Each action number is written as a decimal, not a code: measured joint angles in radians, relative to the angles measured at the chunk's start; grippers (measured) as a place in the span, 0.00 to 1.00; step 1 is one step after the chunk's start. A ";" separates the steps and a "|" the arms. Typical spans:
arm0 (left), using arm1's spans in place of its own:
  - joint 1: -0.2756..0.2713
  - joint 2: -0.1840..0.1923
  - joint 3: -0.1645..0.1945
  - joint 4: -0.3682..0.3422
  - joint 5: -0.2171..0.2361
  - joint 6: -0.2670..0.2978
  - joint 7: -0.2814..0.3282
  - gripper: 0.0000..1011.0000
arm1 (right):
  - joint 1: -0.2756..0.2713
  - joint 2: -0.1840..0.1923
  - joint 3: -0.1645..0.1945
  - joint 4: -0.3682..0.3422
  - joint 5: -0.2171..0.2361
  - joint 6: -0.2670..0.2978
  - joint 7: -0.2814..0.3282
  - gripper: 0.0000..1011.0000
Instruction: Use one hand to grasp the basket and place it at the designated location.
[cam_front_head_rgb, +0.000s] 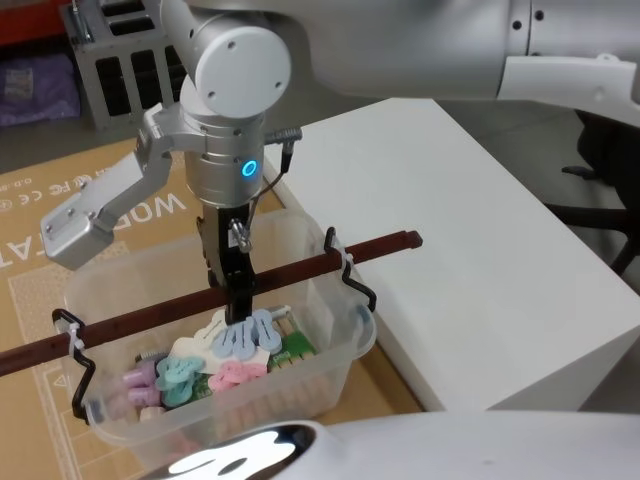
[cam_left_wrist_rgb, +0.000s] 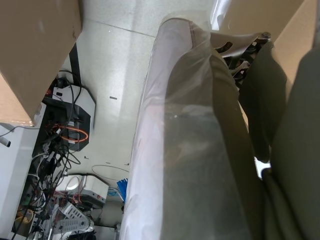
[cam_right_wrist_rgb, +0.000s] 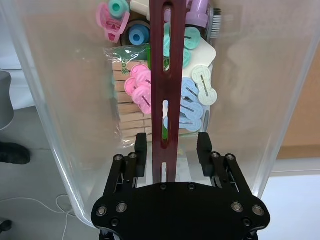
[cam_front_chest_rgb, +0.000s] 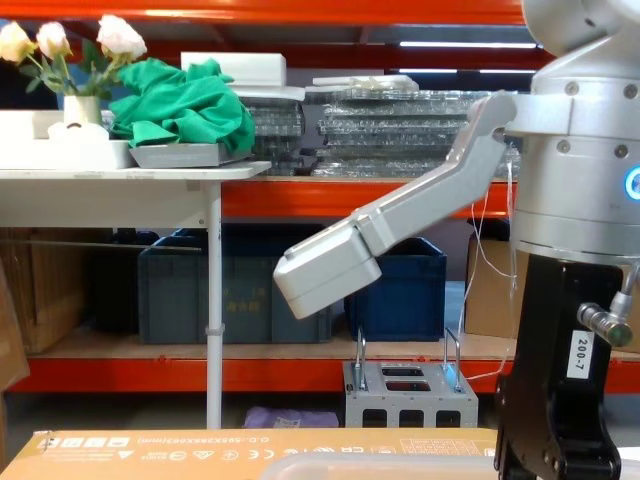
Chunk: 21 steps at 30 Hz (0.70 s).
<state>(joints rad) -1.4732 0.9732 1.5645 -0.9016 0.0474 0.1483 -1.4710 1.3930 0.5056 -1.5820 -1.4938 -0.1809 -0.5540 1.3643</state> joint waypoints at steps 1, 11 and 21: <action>0.000 0.000 0.000 0.000 0.000 0.000 0.000 0.00 | 0.000 -0.001 0.000 0.001 0.000 0.000 0.000 0.59; 0.000 0.000 0.000 0.000 0.000 0.000 0.000 0.00 | 0.003 -0.008 0.000 0.015 0.011 -0.001 0.000 0.29; 0.000 0.000 0.000 0.000 0.000 0.000 0.000 0.00 | 0.003 -0.010 0.001 0.023 0.021 -0.001 0.003 0.23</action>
<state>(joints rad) -1.4732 0.9732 1.5645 -0.9015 0.0474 0.1483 -1.4710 1.3960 0.4955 -1.5815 -1.4710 -0.1600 -0.5546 1.3677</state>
